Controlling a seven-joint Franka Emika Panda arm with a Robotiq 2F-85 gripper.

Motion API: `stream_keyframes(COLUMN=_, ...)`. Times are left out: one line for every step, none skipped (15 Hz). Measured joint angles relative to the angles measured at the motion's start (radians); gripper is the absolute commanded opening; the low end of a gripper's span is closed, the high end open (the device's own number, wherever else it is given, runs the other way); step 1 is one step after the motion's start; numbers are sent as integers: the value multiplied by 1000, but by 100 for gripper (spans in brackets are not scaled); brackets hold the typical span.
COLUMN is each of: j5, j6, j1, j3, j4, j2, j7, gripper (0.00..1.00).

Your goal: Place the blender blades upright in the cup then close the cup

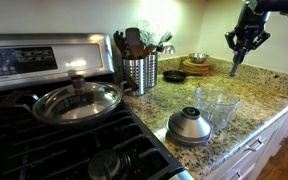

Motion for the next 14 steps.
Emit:
stream_keyframes(j5=0, j6=-16, j1=1, j3=12, j4=-1, j2=-18, j7=-12, gripper=9)
stream_keyframes(j5=0, j6=-31, j1=3, j3=25, j4=-3, j2=-33, j7=-22, gripper=9)
stream_keyframes(j5=0, j6=-42, j1=5, j3=39, j4=-7, j2=-47, j7=-35, gripper=9)
stream_keyframes(j5=0, j6=-49, j1=8, j3=54, j4=-13, j2=-58, j7=-46, gripper=9)
stream_keyframes(j5=0, j6=-51, j1=12, j3=69, j4=-19, j2=-66, j7=-53, gripper=9)
stream_keyframes(j5=0, j6=-51, j1=18, j3=86, j4=-25, j2=-70, j7=-54, gripper=9)
stream_keyframes(j5=1, j6=-51, j1=23, j3=103, j4=-28, j2=-70, j7=-55, gripper=9)
stream_keyframes(j5=1, j6=-51, j1=31, j3=117, j4=-31, j2=-70, j7=-55, gripper=9)
stream_keyframes(j5=2, j6=-51, j1=39, j3=130, j4=-34, j2=-69, j7=-55, gripper=9)
stream_keyframes(j5=3, j6=-51, j1=47, j3=141, j4=-37, j2=-67, j7=-55, gripper=9)
stream_keyframes(j5=5, j6=-51, j1=55, j3=149, j4=-40, j2=-65, j7=-57, gripper=9)
stream_keyframes(j5=6, j6=-51, j1=63, j3=155, j4=-42, j2=-63, j7=-59, gripper=9)
stream_keyframes(j5=6, j6=-51, j1=70, j3=159, j4=-45, j2=-61, j7=-63, gripper=9)
stream_keyframes(j5=9, j6=-51, j1=75, j3=163, j4=-48, j2=-60, j7=-72, gripper=9)
